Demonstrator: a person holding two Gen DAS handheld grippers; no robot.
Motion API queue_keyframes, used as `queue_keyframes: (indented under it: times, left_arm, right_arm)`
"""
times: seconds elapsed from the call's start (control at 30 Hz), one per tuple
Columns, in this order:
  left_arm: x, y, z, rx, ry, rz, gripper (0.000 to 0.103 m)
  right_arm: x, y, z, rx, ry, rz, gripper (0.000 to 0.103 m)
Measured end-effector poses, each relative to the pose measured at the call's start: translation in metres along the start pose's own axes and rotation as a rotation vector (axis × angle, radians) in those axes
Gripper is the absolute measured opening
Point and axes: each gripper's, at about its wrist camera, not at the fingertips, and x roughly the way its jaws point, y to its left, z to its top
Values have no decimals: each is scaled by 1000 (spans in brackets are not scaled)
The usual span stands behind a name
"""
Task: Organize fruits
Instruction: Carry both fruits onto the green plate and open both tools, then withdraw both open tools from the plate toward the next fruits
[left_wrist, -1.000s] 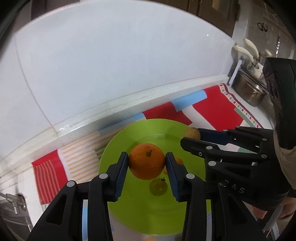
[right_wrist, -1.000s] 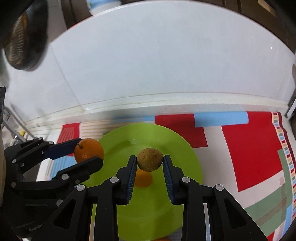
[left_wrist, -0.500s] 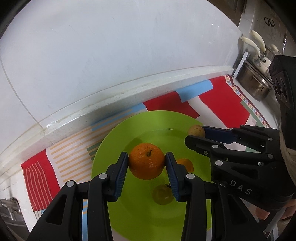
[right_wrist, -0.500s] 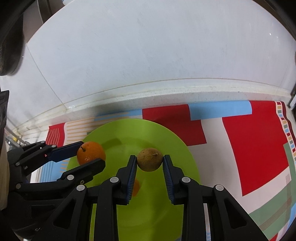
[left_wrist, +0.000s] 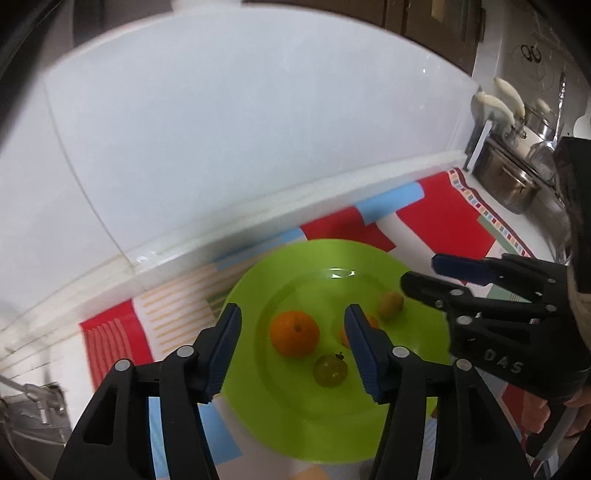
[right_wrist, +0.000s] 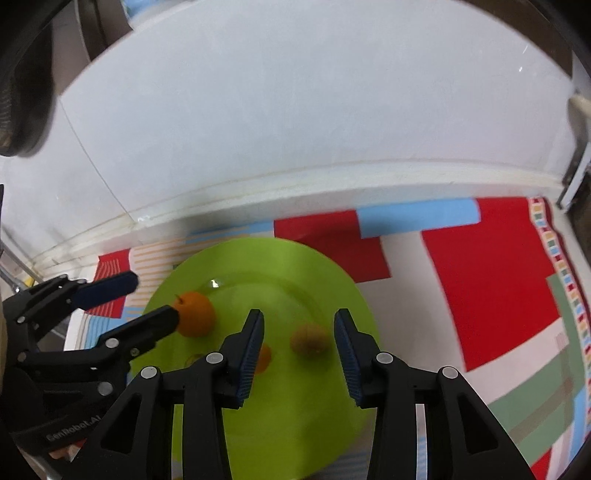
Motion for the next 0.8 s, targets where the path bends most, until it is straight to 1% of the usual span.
queue_keyframes:
  times: [0.03, 0.17, 0.23, 0.3, 0.33, 0.37, 0.43, 0.5, 0.57, 0.7, 0.77, 0.8]
  left_arm:
    - [-8, -1, -1, 4, -17, 13, 61]
    - [-37, -6, -7, 13, -67, 46, 66]
    - [-51, -10, -13, 21, -90, 63, 69]
    - [-67, -16, -22, 27, -120, 72, 71]
    - [-73, -18, -25, 30, -129, 72, 73]
    - [-80, -20, -28, 30, -137, 72, 75]
    - [-94, -24, -36, 27, -157, 67, 76]
    - [-109, -29, -44, 15, -173, 63, 79]
    - [-121, -33, -49, 1, -188, 65, 85]
    - [-143, -43, -64, -2, -230, 81, 89]
    - [-153, -47, -72, -7, -247, 86, 91]
    - [-156, -49, -76, -10, -252, 84, 92]
  right_arm:
    - [-9, 1, 0, -4, -19, 1, 41]
    - [-40, 7, -4, -17, -86, -21, 51]
    - [-57, 9, -9, -16, -122, -14, 51]
    - [-74, 12, -18, -16, -153, -9, 58]
    - [-81, 13, -22, -15, -167, -13, 63]
    - [-89, 15, -27, -14, -182, -18, 66]
    - [-103, 17, -36, -19, -207, -20, 66]
    - [-114, 18, -45, -16, -216, -22, 67]
    - [-126, 19, -55, -19, -222, -20, 71]
    - [-149, 19, -72, -21, -241, -37, 72]
    - [-160, 19, -80, -23, -254, -50, 77]
    - [-165, 19, -85, -17, -259, -56, 77]
